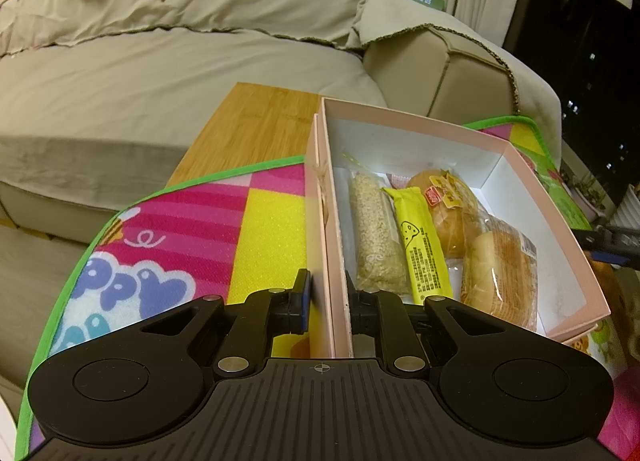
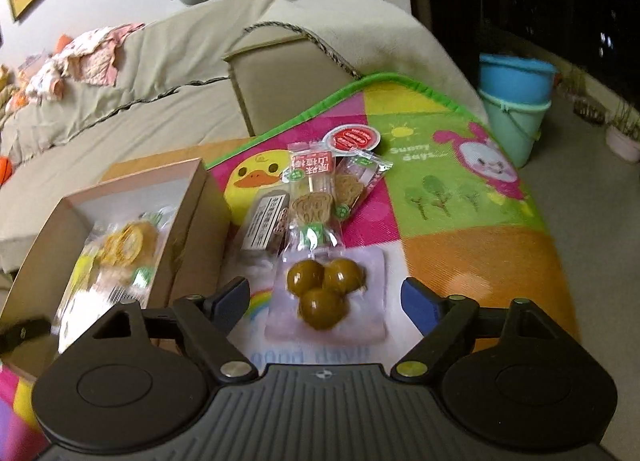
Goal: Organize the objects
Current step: 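Carry the bread loaf into the box and release it with the right gripper, then move the open right gripper over the purple tray of chocolate balls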
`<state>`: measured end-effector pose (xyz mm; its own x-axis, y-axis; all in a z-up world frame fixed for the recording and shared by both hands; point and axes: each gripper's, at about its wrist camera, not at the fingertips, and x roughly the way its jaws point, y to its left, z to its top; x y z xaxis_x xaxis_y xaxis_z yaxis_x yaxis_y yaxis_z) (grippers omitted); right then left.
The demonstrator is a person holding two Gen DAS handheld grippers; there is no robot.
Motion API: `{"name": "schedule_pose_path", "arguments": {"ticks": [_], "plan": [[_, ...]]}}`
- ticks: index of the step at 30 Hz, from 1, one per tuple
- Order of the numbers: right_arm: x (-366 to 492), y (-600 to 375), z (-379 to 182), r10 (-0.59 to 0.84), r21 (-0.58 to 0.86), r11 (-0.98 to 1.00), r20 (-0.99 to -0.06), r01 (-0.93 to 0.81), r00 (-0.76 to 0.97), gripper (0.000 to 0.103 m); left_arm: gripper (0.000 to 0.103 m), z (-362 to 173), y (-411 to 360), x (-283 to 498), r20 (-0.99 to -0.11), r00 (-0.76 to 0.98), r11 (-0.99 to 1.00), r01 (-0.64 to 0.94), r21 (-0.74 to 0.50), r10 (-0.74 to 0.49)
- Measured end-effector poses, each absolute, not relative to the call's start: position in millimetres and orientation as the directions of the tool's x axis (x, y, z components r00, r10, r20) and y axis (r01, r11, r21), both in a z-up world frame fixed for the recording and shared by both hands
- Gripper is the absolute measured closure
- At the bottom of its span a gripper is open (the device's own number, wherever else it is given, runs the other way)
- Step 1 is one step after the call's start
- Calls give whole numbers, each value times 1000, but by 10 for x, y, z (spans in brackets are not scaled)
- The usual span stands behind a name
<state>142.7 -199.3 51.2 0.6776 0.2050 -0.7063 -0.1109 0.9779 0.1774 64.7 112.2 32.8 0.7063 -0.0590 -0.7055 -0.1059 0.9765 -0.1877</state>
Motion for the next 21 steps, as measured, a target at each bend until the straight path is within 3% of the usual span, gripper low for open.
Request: {"name": "schedule_pose_path", "arguments": {"ticks": [7,11,15,21], "plan": [[1637,-1889,318,225,197,973,-725,-118,650,17,87,324,1120,650,-707,704,977,-102,-185,-60],[1519,-1780,317,183,86,980,-740,-180,647,38,87,317,1128,643,-708,704,977,-106,-187,-59],[1297,-1779,338,201,48,967,-746,-250,635,51,87,317,1126,645,-709,703,977,-107,-185,-58],[1039,-1931,393,212,40,958,-765,-284,608,53,87,312,1123,642,-710,701,978,-102,-184,-60]]}}
